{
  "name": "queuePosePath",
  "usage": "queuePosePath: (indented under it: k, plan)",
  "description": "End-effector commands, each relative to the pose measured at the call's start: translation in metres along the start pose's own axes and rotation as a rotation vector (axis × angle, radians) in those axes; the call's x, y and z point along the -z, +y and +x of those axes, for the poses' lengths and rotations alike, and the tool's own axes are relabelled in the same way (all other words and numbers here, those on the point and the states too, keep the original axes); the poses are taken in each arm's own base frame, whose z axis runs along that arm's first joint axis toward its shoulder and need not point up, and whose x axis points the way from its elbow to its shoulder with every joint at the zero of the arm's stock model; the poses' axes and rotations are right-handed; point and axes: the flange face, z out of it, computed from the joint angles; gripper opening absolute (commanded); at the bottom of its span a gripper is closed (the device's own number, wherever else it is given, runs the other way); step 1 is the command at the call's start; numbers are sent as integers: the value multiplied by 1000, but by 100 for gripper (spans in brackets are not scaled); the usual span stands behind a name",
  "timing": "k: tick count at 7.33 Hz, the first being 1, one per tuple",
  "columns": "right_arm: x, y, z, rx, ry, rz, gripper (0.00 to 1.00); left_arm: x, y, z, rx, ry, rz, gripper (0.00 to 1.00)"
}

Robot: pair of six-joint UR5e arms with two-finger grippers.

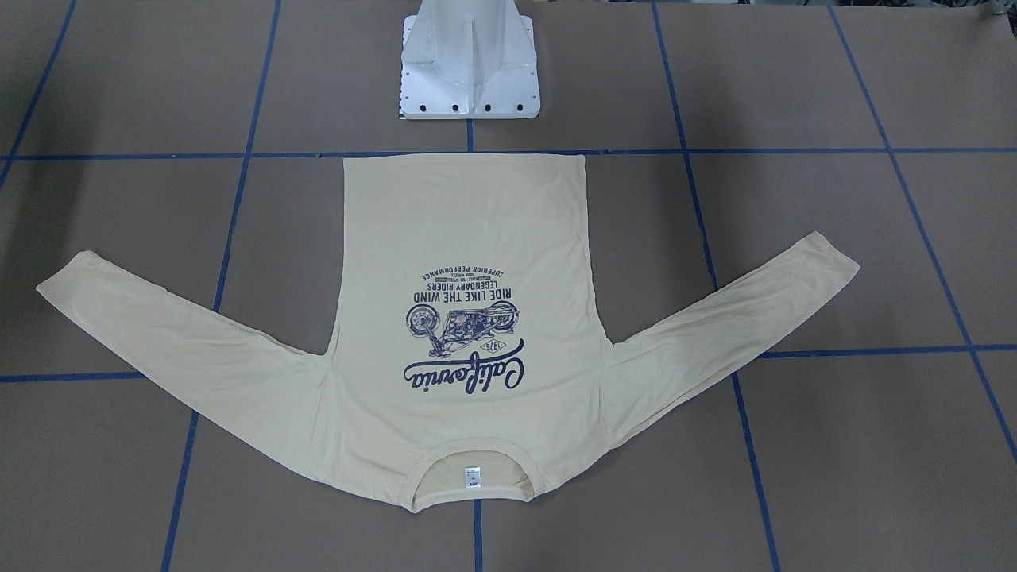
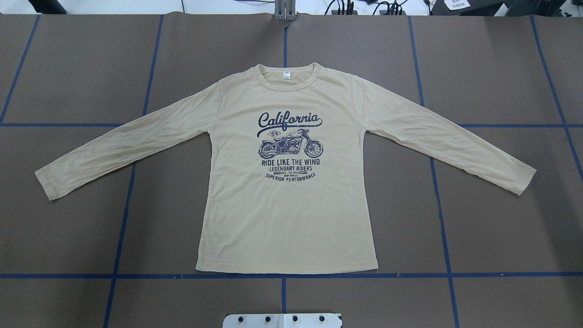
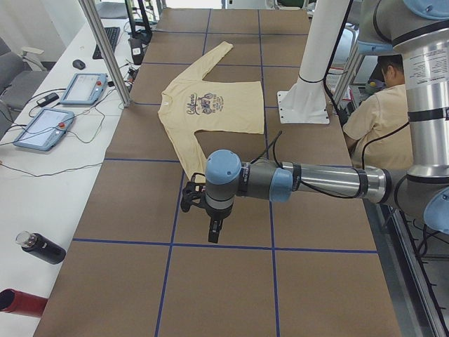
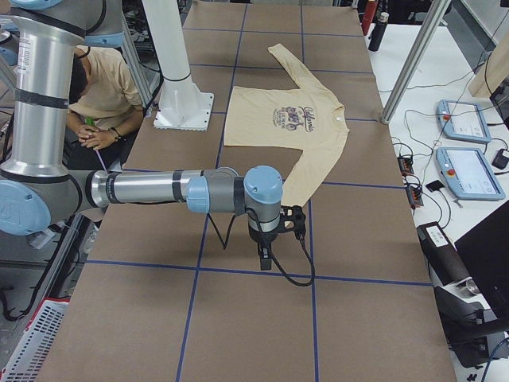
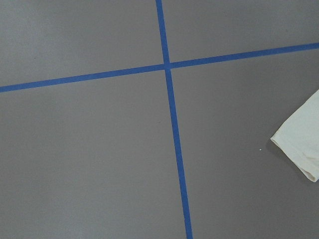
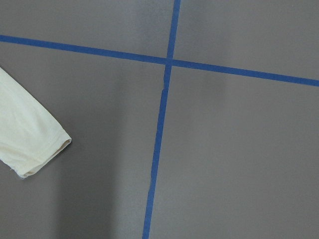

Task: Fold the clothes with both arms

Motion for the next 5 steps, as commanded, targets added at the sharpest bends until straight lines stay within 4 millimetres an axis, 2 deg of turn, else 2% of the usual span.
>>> queuePosePath:
  k: [1,4,5]
  plan:
    - [0,0,0,0,0,0,100,0,0,0,0,0,0,100]
    - [0,0,0,0,0,0,100,0,0,0,0,0,0,100]
    - [59,-39,-73,90,-54,271,99,73,-95,66,-408,-29,467,100]
